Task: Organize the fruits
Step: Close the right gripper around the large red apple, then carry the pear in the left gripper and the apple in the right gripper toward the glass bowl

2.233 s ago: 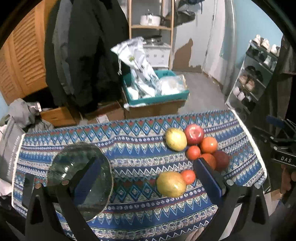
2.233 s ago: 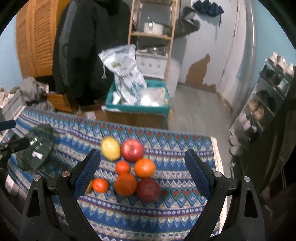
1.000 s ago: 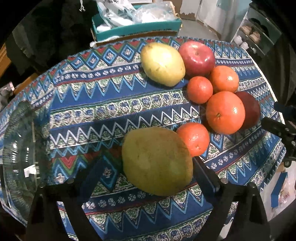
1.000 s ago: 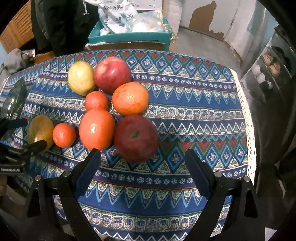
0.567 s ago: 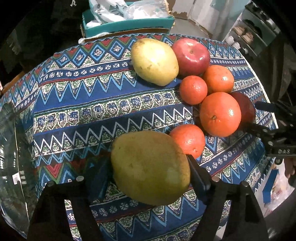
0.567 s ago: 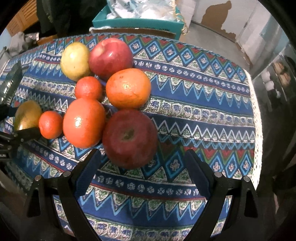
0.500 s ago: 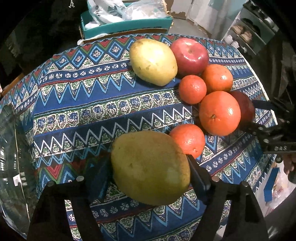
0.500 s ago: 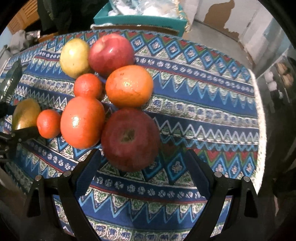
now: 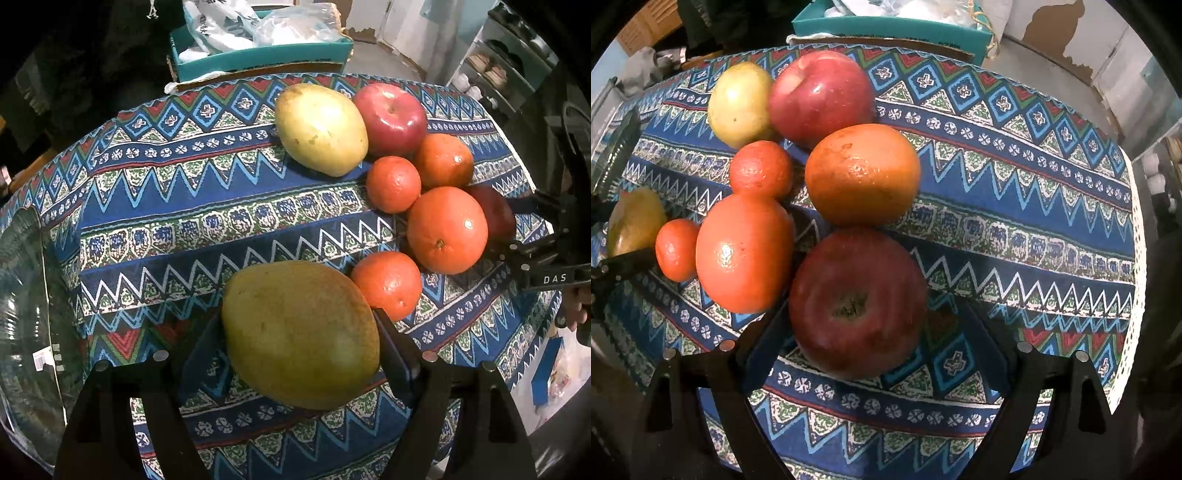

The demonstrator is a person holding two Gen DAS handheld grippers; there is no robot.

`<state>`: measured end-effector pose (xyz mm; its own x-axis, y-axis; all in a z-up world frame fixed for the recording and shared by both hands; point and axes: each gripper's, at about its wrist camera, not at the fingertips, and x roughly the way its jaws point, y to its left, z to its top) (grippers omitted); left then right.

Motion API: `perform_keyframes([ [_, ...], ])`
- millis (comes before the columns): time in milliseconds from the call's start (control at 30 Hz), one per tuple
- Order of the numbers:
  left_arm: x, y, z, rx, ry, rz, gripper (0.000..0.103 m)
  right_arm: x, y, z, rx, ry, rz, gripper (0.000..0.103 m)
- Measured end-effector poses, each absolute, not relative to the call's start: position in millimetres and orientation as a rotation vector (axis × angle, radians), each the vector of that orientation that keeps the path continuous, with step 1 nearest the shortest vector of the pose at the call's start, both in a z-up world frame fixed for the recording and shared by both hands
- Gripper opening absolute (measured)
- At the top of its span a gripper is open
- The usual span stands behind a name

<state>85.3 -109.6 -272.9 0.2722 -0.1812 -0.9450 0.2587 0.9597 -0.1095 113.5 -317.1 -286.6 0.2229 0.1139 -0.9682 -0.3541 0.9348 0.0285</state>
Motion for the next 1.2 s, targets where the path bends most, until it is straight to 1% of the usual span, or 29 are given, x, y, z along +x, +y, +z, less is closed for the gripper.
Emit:
perform_keyframes([
  [33,86,-109,-273,0.068,1.258,-0.294,0.081,114,-318,-287,-0.199,1.311,0.335,0.080],
  [100,86,-108,-273,0.059,1.257,-0.293,0.081,116,-320,-288,-0.143,1.319,0.363,0.072],
  [267,86,-108,-272,0.064,1.250,-0.294,0.081,123,-329,-295,-0.070,1.331,0.352,0.072],
  [500,82,-106,-261,0.055,1.221,-0.291,0.081,111,-336,-294,-0.069,1.281,0.299,0.071],
  [933,67,-100,-225,0.028,1.140,-0.283,0.081,65,-355,-244,-0.030,1.120,0.164,0.071],
  [1200,58,-90,-191,0.013,1.060,-0.264,0.081,57,-333,-198,-0.029,0.993,0.149,0.071],
])
